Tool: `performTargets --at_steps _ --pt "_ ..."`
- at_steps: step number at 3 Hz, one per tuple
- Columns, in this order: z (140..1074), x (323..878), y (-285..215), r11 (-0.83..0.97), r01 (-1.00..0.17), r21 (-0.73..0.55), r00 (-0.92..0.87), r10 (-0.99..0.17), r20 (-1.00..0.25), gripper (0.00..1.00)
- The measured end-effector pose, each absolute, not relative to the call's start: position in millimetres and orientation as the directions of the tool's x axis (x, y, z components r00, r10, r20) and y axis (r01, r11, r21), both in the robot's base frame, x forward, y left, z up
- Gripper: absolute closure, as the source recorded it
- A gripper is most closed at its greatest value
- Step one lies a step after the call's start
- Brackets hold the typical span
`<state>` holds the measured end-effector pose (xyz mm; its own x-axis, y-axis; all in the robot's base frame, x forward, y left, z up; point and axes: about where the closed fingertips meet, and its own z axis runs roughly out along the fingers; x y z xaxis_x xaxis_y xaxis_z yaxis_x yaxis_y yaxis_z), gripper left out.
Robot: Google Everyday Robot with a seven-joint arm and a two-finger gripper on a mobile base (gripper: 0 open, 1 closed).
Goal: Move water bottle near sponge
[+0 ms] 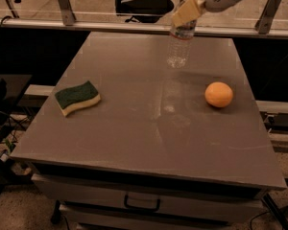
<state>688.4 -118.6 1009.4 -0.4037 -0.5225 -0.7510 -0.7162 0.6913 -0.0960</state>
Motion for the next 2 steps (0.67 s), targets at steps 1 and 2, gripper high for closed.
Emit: performTargets --at_steps 1,2 --pt "1002 667 -133 0.69 -0.72 -0.08 -0.419 -0.524 -0.742 1.0" --pt "990 652 -146 0.693 -0.718 -0.063 -0.444 -0.526 -0.726 1.0"
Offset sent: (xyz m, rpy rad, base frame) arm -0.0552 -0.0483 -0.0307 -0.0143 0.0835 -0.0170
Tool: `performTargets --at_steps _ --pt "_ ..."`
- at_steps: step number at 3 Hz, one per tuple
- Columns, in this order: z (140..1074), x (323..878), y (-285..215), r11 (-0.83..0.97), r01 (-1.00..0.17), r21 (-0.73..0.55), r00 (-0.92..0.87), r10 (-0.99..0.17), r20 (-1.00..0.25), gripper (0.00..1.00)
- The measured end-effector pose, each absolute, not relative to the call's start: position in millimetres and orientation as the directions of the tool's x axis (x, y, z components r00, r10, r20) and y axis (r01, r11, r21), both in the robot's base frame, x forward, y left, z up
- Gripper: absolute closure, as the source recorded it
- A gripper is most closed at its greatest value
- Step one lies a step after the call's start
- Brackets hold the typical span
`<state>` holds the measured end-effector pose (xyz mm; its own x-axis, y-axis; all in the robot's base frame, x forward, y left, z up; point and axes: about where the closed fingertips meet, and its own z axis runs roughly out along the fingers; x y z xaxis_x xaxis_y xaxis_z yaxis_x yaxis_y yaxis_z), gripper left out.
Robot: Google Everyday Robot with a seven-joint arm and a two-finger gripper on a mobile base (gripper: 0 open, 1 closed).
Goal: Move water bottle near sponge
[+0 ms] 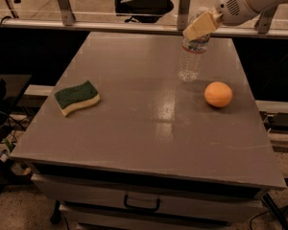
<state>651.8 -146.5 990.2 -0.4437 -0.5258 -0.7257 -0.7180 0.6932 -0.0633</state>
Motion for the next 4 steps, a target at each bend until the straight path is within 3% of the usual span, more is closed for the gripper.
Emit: performTargets --at_steps 1,2,3,4 --pt "981 644 -156 0.701 -0.711 -0.055 -0.465 -0.528 -0.711 1.0" --pt "969 640 -161 0.703 -0.709 -0.053 -0.479 -0.535 -0.696 0.8" --pt "962 639 -163 0.703 -0.709 -0.057 -0.479 -0.539 -0.693 0.49" --pt "958 638 -163 0.702 -0.709 -0.064 -0.477 -0.545 -0.689 0.26"
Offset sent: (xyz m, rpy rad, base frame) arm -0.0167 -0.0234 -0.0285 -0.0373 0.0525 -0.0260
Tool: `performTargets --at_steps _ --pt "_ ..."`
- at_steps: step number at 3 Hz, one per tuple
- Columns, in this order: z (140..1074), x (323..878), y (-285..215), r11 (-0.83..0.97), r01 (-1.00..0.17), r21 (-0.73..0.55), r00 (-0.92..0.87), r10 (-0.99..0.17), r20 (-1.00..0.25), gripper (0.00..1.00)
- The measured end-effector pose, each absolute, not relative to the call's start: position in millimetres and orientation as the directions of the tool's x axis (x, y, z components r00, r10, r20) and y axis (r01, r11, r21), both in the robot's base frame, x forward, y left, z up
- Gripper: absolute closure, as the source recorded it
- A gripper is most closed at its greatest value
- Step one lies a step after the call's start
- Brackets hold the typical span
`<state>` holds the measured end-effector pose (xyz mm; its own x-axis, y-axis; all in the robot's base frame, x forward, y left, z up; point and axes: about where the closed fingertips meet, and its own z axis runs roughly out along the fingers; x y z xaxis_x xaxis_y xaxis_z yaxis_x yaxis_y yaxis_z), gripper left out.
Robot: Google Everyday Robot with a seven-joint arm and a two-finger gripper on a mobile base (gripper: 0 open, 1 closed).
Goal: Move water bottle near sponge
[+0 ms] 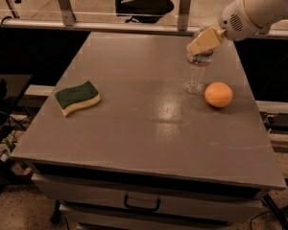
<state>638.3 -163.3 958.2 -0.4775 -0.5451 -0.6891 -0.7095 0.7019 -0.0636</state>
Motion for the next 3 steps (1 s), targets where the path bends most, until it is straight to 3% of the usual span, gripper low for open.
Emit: performTargets --at_steps 1,3 --pt "956.6 638.6 -161.6 0.7 -0.712 -0.063 -0.477 -0.547 -0.688 0.03" --pt "955.9 638.8 -160.5 0.698 -0.713 -0.062 -0.477 -0.548 -0.687 0.0"
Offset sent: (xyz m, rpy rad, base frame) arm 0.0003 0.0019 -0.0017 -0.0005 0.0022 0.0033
